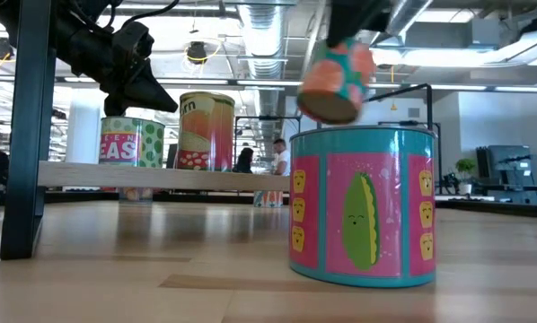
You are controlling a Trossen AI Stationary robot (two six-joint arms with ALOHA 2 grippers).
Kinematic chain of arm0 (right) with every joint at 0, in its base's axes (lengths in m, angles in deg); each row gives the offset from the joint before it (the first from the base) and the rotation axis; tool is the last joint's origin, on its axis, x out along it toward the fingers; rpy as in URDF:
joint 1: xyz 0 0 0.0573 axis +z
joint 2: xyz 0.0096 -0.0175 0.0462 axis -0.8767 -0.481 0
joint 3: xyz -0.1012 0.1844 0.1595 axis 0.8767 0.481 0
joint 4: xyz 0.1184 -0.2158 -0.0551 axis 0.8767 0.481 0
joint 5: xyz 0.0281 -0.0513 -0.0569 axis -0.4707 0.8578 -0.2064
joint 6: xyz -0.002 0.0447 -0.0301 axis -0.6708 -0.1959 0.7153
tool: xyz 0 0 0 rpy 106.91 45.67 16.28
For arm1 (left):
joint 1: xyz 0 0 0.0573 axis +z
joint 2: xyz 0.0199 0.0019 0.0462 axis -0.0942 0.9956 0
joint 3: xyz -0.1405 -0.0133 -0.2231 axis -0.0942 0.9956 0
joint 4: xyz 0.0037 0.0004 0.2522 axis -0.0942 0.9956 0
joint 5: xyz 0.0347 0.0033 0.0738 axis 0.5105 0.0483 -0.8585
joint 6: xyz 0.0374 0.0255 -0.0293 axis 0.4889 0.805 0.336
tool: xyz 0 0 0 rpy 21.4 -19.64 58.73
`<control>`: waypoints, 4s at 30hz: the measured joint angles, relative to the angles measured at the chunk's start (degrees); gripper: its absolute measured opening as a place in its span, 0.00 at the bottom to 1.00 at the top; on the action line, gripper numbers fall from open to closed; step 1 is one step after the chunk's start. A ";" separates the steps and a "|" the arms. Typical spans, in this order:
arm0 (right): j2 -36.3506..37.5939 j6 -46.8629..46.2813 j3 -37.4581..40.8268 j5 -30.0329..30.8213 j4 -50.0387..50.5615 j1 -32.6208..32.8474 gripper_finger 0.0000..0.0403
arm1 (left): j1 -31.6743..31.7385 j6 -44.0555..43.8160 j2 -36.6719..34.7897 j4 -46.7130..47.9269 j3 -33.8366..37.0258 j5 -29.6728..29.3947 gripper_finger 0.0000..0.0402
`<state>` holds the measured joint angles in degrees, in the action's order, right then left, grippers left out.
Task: Pick and place cans onto a shelf
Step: Put the canned oranges on the shelf, then put the bottom canned peaches on the shelf
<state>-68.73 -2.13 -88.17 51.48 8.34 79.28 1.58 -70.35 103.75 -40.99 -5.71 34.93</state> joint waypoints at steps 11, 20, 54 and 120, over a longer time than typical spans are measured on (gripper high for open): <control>-9.78 20.61 -11.04 1.06 2.27 -11.37 0.01 | 0.00 -0.28 0.00 0.02 -0.02 -0.56 0.00; -14.94 26.14 -11.12 1.37 1.59 -12.79 0.01 | 0.00 -1.05 0.00 0.15 0.00 -0.75 0.00; -16.37 25.60 -11.12 0.67 -5.15 -14.83 0.16 | 0.00 -2.08 0.00 0.03 -0.02 -1.18 0.00; 3.54 -50.55 7.26 3.21 -6.80 27.64 0.04 | 0.02 4.39 0.02 1.80 -0.02 2.36 0.00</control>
<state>-65.18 -52.67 -80.91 54.69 1.54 106.92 1.60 -65.96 103.77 -39.20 -5.73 37.29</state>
